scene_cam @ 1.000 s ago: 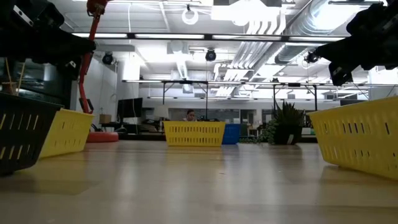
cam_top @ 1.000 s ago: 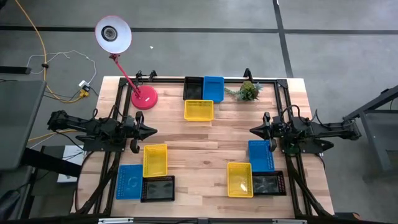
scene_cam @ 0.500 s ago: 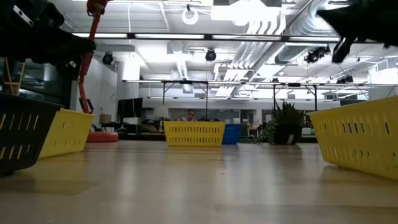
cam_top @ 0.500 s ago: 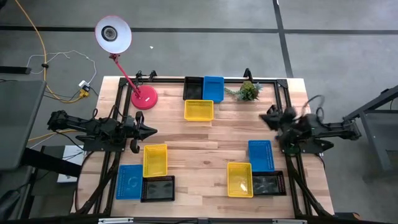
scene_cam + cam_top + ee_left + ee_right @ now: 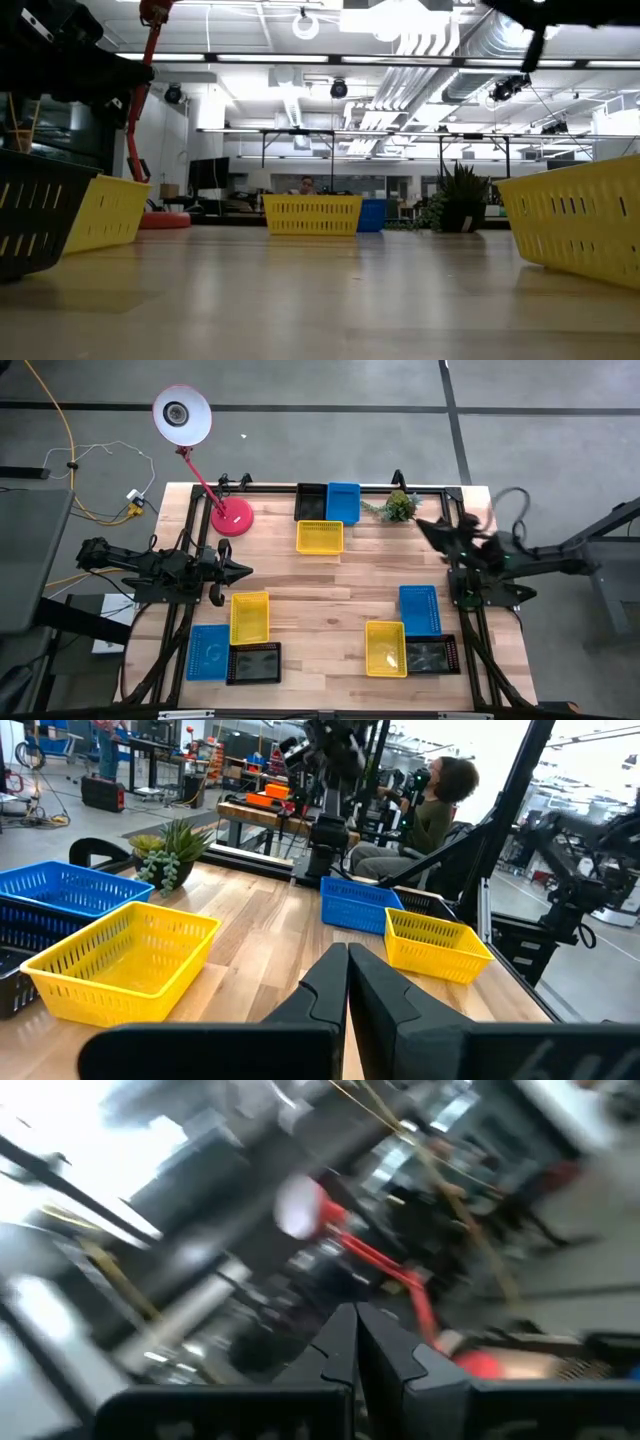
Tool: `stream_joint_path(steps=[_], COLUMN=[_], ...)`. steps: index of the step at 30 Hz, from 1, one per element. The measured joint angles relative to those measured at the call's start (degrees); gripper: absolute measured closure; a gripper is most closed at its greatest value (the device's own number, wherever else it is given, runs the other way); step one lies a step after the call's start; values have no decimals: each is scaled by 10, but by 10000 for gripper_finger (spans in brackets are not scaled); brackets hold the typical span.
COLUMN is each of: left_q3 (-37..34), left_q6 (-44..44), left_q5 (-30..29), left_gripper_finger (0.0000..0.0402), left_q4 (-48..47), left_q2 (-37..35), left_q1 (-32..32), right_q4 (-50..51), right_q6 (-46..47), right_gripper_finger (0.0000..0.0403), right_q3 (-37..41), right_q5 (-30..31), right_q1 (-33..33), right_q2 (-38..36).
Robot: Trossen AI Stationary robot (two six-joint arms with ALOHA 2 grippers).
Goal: Stack baskets by color
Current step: Stack the top blue bin on the right blue bin
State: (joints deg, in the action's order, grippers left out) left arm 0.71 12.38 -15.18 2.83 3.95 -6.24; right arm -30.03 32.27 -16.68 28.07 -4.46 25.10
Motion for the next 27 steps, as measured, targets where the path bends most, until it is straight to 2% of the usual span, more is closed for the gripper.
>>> stream_joint_path(steps=[4,6,8,10,14,19,23,27], left_q3=[0,0,0,0,0,0,0,0], left_q6=[0,0,0,0,0,0,0,0], left_q5=[0,0,0,0,0,0,0,0], left_gripper_finger=[401,401,401,401,401,401,401,401], left_q4=[0,0,0,0,0,0,0,0], left_q2=[0,0,0,0,0,0,0,0], left_q1=[0,0,0,0,0,0,0,0], right_q4=[116,207,288,352,434,523,575,601], right_q6=[11,47,73,81,79,132,159,165], right_gripper_finger=[402,397,383,359,291,202,157,147], right_q3=[-109,-164,-217,-263,-347,-454,-525,-571], right_q5=[42,25,-20,-61,-105,-181,-182,-168], right_q1=[24,53,91,131,214,298,330,342], right_q2=[160,230,299,364,487,627,727,796])
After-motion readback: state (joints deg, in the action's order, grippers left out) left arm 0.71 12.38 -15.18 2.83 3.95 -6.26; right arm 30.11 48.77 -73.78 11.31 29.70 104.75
